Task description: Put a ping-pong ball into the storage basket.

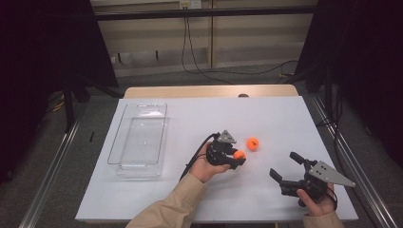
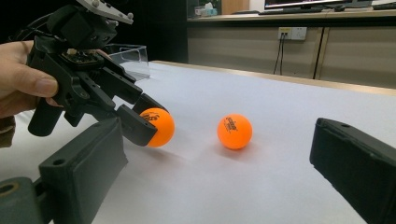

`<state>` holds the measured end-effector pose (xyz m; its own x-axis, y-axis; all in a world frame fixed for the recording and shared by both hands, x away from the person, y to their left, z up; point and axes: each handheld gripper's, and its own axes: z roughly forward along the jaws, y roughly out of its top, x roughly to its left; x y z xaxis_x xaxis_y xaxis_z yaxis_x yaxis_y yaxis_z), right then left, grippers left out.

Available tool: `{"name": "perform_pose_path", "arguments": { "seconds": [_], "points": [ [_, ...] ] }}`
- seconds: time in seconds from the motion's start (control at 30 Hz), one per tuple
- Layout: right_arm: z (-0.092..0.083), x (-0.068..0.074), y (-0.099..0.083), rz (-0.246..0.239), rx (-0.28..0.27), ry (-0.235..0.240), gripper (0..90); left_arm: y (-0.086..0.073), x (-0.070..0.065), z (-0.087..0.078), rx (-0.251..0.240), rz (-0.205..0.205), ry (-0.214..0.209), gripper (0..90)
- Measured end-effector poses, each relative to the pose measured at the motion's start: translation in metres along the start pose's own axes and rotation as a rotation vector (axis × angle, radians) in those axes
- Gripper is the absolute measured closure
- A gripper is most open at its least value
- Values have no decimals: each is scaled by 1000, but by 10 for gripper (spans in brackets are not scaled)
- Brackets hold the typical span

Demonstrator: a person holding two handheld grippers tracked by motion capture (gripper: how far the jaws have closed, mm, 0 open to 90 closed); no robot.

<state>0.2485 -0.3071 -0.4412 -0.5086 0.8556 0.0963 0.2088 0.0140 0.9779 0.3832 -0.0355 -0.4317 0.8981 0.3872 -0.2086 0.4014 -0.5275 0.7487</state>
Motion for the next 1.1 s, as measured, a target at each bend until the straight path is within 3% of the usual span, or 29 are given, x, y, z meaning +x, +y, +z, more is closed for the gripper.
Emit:
{"name": "perform_pose_path", "arguments": {
  "seconds": [1.1],
  "points": [
    [2,1,0,-6,4,-1,31,-7,16,-30,-20,-41,45,510]
  ]
}}
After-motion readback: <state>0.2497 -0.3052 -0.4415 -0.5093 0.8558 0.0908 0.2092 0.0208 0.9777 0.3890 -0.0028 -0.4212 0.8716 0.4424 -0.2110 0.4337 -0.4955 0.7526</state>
